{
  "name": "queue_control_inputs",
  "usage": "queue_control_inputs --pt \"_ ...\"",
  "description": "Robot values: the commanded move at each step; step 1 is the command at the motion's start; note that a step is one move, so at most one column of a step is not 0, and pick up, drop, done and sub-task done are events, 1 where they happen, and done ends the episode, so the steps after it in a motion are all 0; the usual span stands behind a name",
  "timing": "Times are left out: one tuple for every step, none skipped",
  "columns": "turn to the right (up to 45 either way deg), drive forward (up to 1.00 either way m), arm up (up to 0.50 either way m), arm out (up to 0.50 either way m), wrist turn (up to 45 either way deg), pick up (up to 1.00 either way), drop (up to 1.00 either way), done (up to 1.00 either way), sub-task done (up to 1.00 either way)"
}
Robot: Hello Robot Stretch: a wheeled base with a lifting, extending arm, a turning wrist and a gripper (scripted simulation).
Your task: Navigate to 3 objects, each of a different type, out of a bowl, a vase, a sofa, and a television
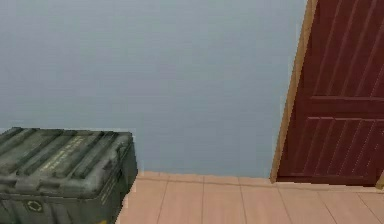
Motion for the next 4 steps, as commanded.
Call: queue_control_inputs --pt "0.0 0.35 0.00 0.00 0.0 0.00 0.00 0.00 0.00" --pt "-45.0 0.00 0.00 0.00 0.0 0.00 0.00 0.00 0.00" --pt "-36.0 0.00 0.00 0.00 0.0 0.00 0.00 0.00 0.00" --pt "0.0 0.10 0.00 0.00 0.0 0.00 0.00 0.00 0.00"
